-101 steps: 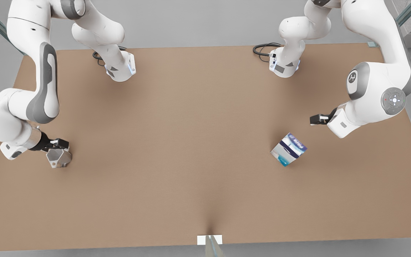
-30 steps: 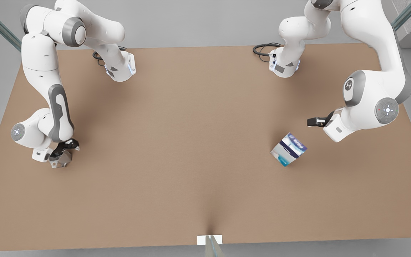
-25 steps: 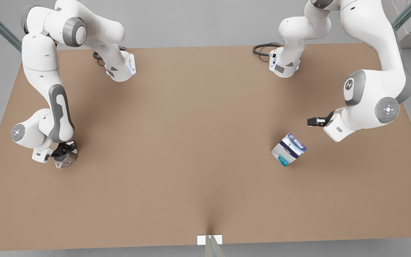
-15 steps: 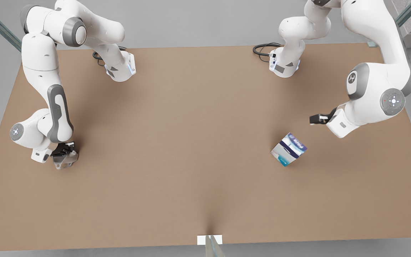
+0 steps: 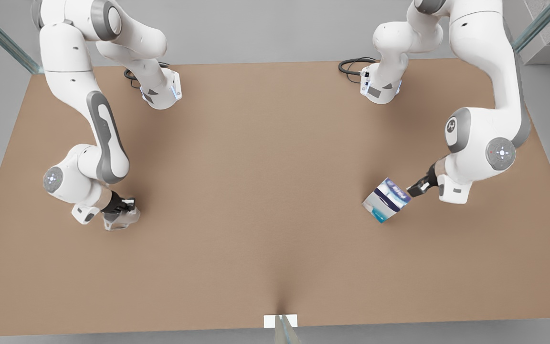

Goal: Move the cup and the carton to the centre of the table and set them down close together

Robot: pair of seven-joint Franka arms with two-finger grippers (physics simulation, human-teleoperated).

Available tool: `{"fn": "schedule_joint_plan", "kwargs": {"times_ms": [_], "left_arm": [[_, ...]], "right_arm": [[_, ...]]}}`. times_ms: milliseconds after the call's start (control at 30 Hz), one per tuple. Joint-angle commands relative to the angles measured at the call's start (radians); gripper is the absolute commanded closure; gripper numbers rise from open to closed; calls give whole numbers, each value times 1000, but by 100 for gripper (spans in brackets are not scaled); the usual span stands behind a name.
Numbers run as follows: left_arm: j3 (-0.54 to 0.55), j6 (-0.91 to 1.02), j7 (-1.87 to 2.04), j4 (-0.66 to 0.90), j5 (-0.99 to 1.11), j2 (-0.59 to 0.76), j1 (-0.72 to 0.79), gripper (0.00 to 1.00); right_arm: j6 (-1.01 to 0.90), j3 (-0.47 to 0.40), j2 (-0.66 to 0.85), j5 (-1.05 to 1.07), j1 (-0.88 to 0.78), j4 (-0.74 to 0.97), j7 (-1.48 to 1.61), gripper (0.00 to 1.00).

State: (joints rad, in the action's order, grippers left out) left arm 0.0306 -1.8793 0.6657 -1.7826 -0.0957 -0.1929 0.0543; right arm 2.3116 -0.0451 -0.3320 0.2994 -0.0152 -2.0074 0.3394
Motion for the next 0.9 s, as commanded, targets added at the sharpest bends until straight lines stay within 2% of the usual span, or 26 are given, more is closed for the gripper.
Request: {"fn": "schedule_joint_plan", "kwargs": {"times_ms": [0,100,167,233,300,400,467,567,667,867], "left_arm": [[0,-27,-5,-14,-61,1,1,0],[-1,-118,11,-103,-96,13,15,0],[-1,-104,129,-109,-94,6,25,0],[-1,-101,173,-110,-87,-2,38,0],[-1,-101,173,-110,-87,-13,54,0],[-1,-103,167,-109,-84,-28,71,0],[-1,-101,163,-109,-84,-29,71,0],[-1,-106,161,-109,-84,-43,71,0],[-1,-115,161,-109,-84,-62,71,0],[-1,-121,161,-104,-85,-92,71,0]], "right_arm": [[-20,19,5,-22,1,10,-43,79],[-57,139,-31,-201,-2,159,-382,79],[-81,198,-91,-289,-48,272,-612,79],[-153,208,-190,-364,-140,453,-810,79],[-175,269,-277,-503,-206,564,-1009,79],[-181,248,-467,-522,-351,849,-1108,79],[-193,192,-631,-519,-462,1088,-1160,79],[-153,194,-811,-520,-534,1322,-1218,79],[-67,195,-843,-536,-592,1338,-1132,79],[-103,200,-869,-540,-635,1332,-921,79]]}}
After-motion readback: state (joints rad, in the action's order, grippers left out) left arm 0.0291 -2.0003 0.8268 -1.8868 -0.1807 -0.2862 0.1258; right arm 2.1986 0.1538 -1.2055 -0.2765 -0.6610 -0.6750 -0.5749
